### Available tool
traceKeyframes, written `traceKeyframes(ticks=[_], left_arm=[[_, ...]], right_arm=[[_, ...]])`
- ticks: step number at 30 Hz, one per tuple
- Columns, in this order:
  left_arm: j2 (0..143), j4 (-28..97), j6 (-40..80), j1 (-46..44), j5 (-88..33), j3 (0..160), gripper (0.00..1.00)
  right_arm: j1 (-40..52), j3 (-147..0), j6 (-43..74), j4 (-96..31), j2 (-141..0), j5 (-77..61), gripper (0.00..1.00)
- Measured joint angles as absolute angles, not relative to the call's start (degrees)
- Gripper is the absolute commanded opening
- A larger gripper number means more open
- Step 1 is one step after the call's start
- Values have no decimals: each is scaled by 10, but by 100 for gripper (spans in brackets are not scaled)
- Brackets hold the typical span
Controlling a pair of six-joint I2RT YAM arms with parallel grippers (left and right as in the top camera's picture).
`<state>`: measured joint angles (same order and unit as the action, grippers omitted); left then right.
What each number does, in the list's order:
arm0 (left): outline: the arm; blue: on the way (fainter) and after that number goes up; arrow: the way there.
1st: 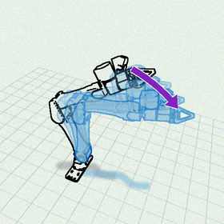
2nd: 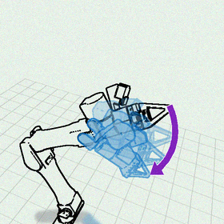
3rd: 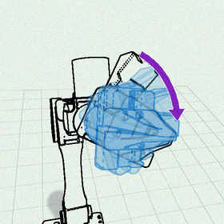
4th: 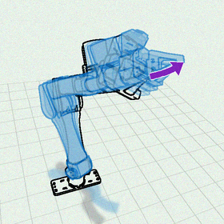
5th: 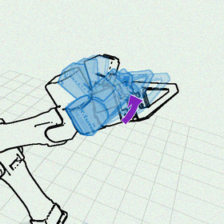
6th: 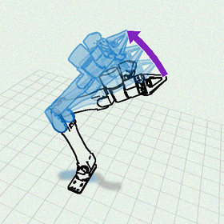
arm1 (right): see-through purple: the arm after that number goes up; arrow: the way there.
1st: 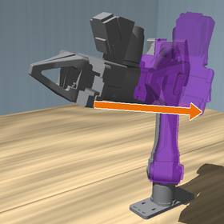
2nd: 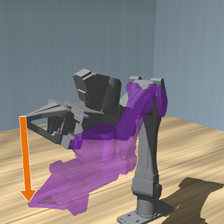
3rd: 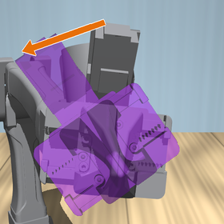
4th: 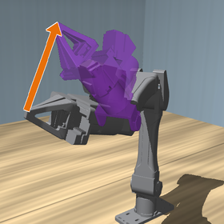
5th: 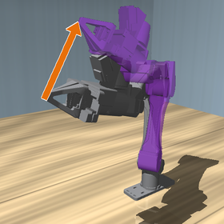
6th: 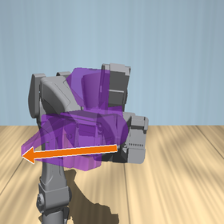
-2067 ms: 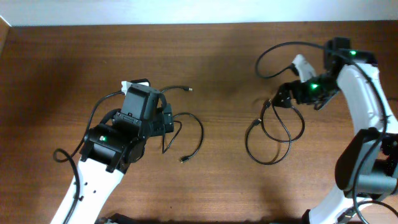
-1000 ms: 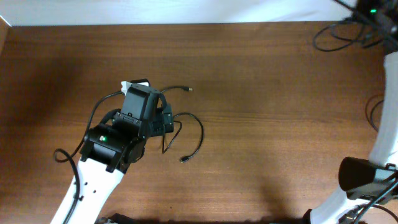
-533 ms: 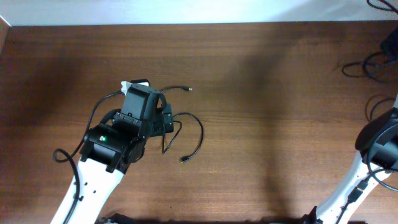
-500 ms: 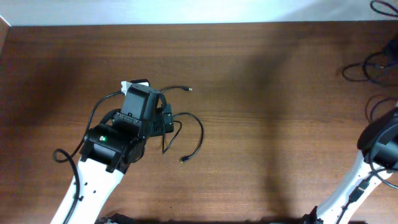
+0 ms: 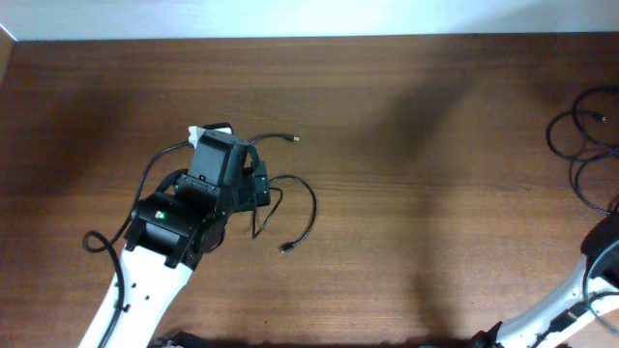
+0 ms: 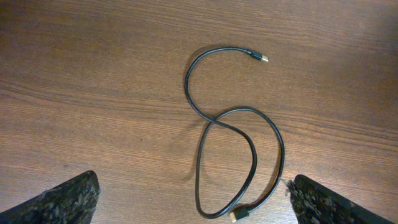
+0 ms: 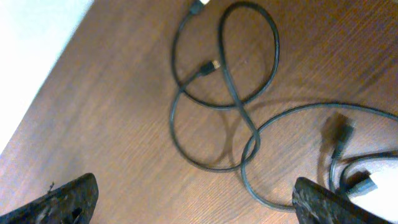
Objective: Untangle cables
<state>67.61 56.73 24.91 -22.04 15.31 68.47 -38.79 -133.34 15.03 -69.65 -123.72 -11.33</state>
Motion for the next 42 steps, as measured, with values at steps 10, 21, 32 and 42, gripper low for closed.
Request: traceKeyframes(ticks=[10,21,32,42], left_arm=[[676,567,249,-220,153,684,99],[676,566,249,-220,153,685,99],[676,566,249,-220,153,685,99],[676,566,249,-220,153,685,99]], right_arm=[[-90,-1340,100,-860,-1204,-207,99],[204,-966,368,-545,-1209,-382,97],[378,-934,581,-438,-1218,-348,86],[391,-934,596,-432,-1232,-345,4]])
